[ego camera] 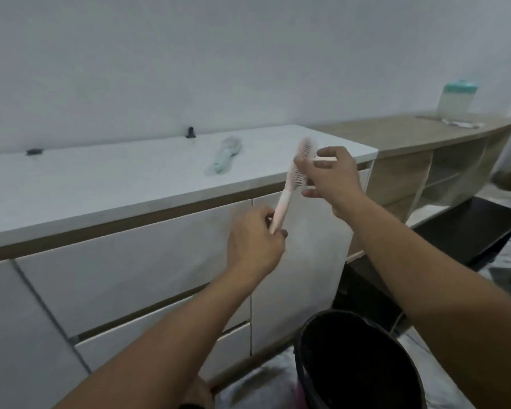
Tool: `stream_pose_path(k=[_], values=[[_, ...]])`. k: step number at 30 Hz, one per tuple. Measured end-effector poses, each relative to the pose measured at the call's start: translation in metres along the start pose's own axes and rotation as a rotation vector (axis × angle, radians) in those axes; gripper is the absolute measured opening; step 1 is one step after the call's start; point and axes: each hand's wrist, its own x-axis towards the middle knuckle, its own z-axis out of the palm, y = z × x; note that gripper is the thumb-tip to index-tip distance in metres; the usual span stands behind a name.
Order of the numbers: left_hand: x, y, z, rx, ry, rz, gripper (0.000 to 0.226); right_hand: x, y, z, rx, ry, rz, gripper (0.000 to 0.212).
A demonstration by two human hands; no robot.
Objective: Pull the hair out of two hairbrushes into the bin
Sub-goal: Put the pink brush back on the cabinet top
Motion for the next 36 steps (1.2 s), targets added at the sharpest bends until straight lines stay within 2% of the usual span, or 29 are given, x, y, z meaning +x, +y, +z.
stream_pose_path(k=[3,11,18,20,25,29,36], values=[[0.022,0.002,-0.035,0.045,0.080,0.003,0.030,0.009,-0.029,0.032,-0.065,-0.083,-0.133,0.040],[0.070,-0.030,-0.109,0.085,0.103,-0.041,0.028,0.038,-0.063,0.119,-0.245,-0.274,-0.246,0.055],[0.109,-0.065,-0.139,0.110,0.095,-0.119,0.047,0.056,-0.060,0.190,-0.483,-0.230,-0.408,0.024],[0.119,-0.072,-0.143,0.135,0.061,-0.130,0.044,0.064,-0.055,0.206,-0.558,-0.221,-0.419,0.019],[0.133,-0.085,-0.145,0.148,0.042,-0.118,0.018,0.077,-0.043,0.228,-0.723,-0.222,-0.385,0.018],[0.138,-0.098,-0.145,0.155,0.039,-0.108,0.034,0.084,-0.031,0.240,-0.817,-0.252,-0.351,0.022],[0.147,-0.106,-0.138,0.227,0.031,-0.094,0.045,0.089,-0.027,0.241,-0.902,-0.301,-0.349,0.024]])
